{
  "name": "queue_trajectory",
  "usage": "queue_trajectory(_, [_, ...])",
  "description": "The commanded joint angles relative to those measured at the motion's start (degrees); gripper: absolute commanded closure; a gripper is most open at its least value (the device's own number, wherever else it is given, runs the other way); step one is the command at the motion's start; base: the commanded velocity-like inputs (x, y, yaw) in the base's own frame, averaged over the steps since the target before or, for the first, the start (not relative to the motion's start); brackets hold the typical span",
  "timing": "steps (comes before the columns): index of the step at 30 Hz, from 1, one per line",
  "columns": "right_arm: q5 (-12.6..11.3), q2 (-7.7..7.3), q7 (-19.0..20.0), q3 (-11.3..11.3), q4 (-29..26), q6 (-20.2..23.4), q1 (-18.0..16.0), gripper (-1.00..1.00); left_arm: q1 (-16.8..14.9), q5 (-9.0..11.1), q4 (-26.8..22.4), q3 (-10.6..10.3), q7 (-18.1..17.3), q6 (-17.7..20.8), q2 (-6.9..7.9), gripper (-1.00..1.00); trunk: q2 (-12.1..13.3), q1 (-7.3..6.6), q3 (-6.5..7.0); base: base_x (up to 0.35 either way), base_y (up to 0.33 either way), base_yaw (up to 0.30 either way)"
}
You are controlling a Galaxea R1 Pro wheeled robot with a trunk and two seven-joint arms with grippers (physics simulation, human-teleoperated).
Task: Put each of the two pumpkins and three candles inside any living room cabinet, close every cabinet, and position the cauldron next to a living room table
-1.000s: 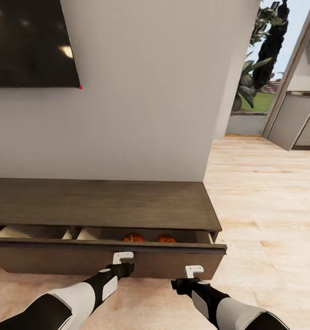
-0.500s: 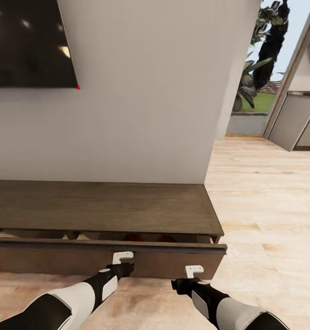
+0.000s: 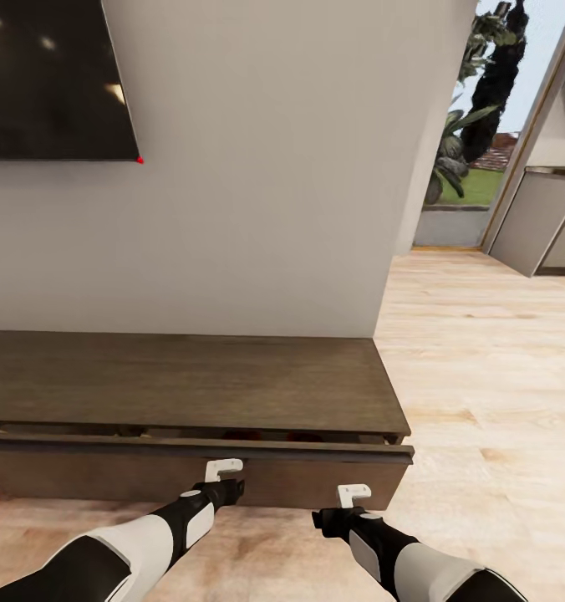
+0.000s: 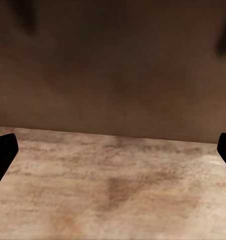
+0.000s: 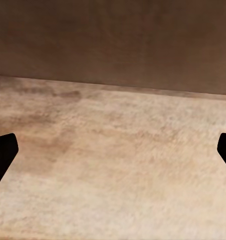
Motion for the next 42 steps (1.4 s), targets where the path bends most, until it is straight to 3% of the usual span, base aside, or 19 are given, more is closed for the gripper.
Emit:
queue_trajectory(1, [-0.58,-0.01,0.11,0.46,-0.01,0.12,-0.03,-1.00,-0.09,0.40,0.18,-0.33,0.05,-0.33,-0.06,-1.00,-0.02,-0.01,-0.04,0.000,0.000,0.000])
queue_trajectory(42, [-0.58,0.07,0.11,0.47,-0.01,0.12,-0.03,-1.00,-0.07,0.40,0.18,-0.33,0.13,-0.33,-0.08,-1.00,-0.02,-0.01,-0.04,0.047,0.000,0.000])
